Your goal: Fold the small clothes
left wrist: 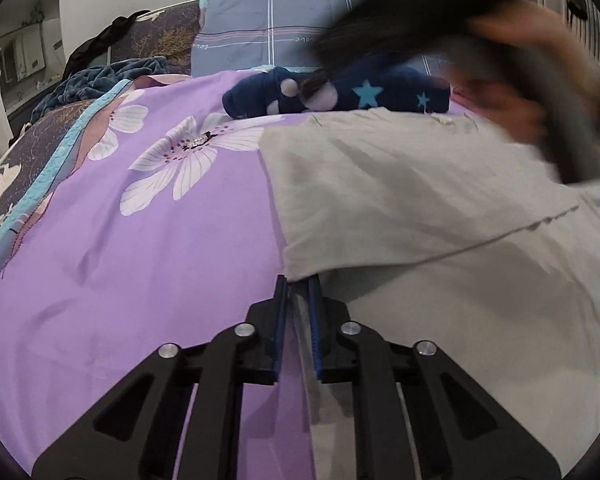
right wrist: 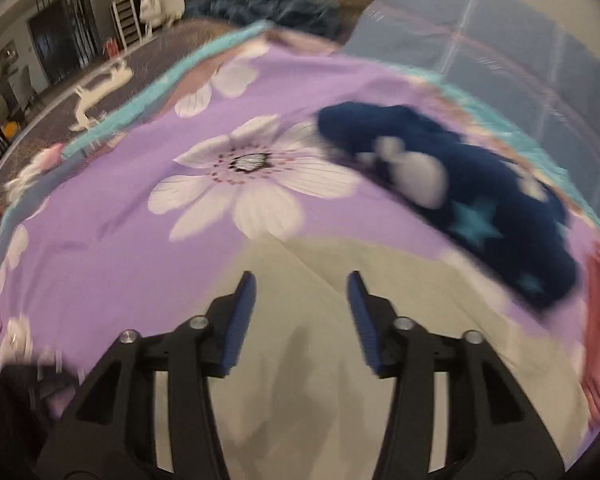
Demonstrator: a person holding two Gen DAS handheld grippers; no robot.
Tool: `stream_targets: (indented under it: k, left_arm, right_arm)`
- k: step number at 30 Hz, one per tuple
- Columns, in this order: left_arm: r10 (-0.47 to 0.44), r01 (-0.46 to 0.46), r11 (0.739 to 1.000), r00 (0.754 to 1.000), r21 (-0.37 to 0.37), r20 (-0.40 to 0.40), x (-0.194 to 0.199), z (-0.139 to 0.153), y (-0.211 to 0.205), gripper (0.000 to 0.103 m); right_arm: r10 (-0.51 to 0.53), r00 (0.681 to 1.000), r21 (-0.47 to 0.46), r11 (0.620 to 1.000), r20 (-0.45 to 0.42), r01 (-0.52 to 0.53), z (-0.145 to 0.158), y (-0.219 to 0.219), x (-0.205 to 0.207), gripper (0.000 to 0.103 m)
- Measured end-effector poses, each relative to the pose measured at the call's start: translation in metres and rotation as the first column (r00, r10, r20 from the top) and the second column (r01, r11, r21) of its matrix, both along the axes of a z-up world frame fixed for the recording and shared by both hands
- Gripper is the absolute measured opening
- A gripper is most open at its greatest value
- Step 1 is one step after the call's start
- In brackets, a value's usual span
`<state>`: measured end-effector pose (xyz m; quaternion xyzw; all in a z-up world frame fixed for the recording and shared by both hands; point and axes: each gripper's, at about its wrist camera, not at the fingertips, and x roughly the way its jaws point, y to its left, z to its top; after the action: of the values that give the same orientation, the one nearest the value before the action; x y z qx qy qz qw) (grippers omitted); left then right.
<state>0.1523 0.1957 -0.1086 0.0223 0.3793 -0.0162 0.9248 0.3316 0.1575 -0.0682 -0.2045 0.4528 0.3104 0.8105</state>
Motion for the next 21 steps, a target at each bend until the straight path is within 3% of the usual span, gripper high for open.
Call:
stream_targets:
  k: [1,2,4,7,10,11,12,16,19,21]
  left_arm:
    - [0.002,-0.002,1.000,1.000,0.009,0.001,0.000,0.000,-0.001,0.011]
    - [0.010,-0.010,1.000,1.000,0.023,0.002,-0.001,-0.001,-0.002,0.011]
    - [0.025,-0.025,0.998,1.000,0.049,0.000,-0.002,-0.002,-0.003,0.011]
    - [0.039,-0.038,0.994,0.999,0.105,-0.007,-0.006,-0.003,-0.007,0.011]
    - [0.096,-0.089,0.969,0.995,0.233,-0.018,-0.011,-0.008,-0.008,0.011]
    - [0.117,-0.107,0.958,0.993,0.266,-0.020,-0.012,-0.010,-0.005,0.011]
    - [0.124,-0.115,0.961,0.992,0.253,-0.022,-0.015,-0.010,0.002,0.010]
    - [0.097,-0.099,0.994,0.994,0.049,0.042,-0.026,0.023,0.020,0.010]
    - [-0.023,0.030,0.997,0.995,-0.067,0.102,-0.022,0.053,-0.004,0.010]
    - [-0.090,0.096,0.993,0.992,-0.065,0.086,-0.004,0.058,-0.032,0.011]
  right_arm:
    - [-0.008,1.000,-0.079,0.997,-0.014,0.006,-0.020,0.022,0.008,0.063]
    - [-0.021,0.999,-0.117,0.993,-0.032,0.018,-0.033,0.031,0.014,0.006]
    - [-0.066,0.998,-0.061,0.996,-0.007,0.065,-0.037,0.038,0.020,0.005]
    - [-0.061,0.996,0.061,0.997,0.065,0.057,-0.029,0.037,0.026,0.000]
    - [-0.149,0.989,0.129,0.981,0.022,0.145,-0.012,-0.006,0.026,0.032]
    - [-0.167,0.986,0.190,0.968,0.015,0.161,0.001,-0.043,0.016,0.028]
    - [-0.172,0.985,0.202,0.965,0.018,0.165,0.007,-0.063,0.009,0.024]
    - [-0.201,0.980,0.215,0.957,-0.003,0.196,0.018,-0.176,-0.039,0.016]
    - [-0.294,0.954,0.191,0.935,-0.061,0.300,-0.004,-0.250,-0.063,0.015]
    - [-0.372,0.923,0.109,0.918,-0.102,0.382,-0.031,-0.268,-0.064,0.015]
